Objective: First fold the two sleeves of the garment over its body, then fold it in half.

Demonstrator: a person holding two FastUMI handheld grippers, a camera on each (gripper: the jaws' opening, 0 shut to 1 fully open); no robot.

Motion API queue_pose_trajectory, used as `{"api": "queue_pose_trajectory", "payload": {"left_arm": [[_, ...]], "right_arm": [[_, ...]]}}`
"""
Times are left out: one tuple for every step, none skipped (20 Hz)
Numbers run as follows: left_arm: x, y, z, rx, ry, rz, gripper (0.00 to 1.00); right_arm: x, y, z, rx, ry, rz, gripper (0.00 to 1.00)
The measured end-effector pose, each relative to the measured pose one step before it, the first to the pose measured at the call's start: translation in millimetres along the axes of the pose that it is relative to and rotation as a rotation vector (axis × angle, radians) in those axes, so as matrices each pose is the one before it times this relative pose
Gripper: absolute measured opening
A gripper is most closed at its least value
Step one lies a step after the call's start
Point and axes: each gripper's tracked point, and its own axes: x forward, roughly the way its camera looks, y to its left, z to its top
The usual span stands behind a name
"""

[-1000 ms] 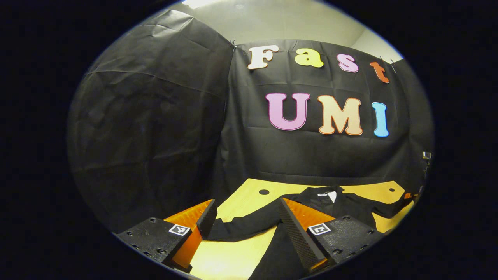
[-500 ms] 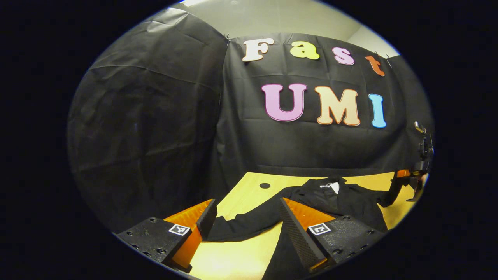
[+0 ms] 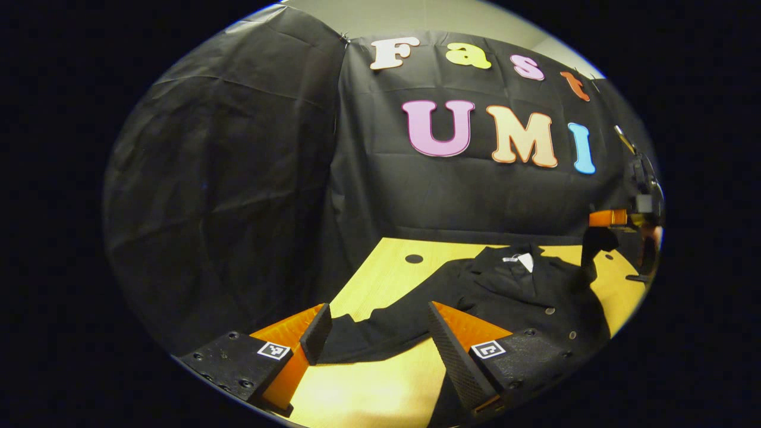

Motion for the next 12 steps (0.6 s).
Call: {"api": "queue_pose_trajectory", "payload": {"left_arm": [[5.16, 3.79, -7.68, 0.00267, 0.0121, 0.004, 0.94], [4.51, 5.26, -6.64, -0.00202, 0.01329, 0.00367, 0.94], [3.85, 4.61, -6.22, -0.00582, 0.01227, 0.00326, 0.94], [2.89, 5.55, -5.09, -0.00581, 0.01307, 0.0041, 0.95], [5.03, 5.04, -5.95, -0.00483, 0.00761, 0.00634, 0.95], [3.72, 6.6, -4.08, -0.00331, 0.00597, 0.00904, 0.95], [4.3, 6.29, -3.77, -0.00375, 0.00564, 0.0102, 0.95], [4.21, 6.28, -4.72, -0.00443, 0.01009, 0.01068, 0.95], [4.23, 5.28, -5.88, -0.00605, 0.0139, 0.01068, 0.95], [3.31, 6.1, -6.74, -0.00541, 0.01734, 0.01153, 0.96], [4.06, 5.99, -6.56, -0.0045, 0.02026, 0.01242, 0.95], [3.57, 5.77, -3.91, -0.00477, 0.00966, 0.01127, 0.96]], "right_arm": [[4.76, 15.64, -2.27, -0.01086, 0.00457, 0.02322, 0.02], [6.05, 15.84, -2.33, -0.01142, 0.00551, 0.0235, 0.02], [5.94, 15.0, -1.77, -0.0091, 0.00368, 0.02299, 0.02], [6.52, 16.0, -2.28, -0.00994, 0.00172, 0.02571, 0.03], [7.33, 13.34, -1.57, -0.00962, 0.00176, 0.01852, 0.02], [7.98, 12.77, -2.65, -0.01044, 0.00516, 0.01843, 0.05], [8.17, 12.43, -3.55, -0.00683, 0.0086, 0.01765, 0.02], [9.17, 12.4, -5.27, -0.00568, 0.01284, 0.01653, 0.02], [8.91, 10.11, -5.03, -0.00518, 0.01252, 0.01513, 0.02], [8.77, 9.35, -6.94, -0.00811, 0.01199, 0.01516, 0.02], [8.21, 9.35, -8.01, -0.01045, 0.0153, 0.01281, 0.02], [8.96, 8.27, -10.44, -0.00845, 0.01954, 0.01076, 0.02]]}}
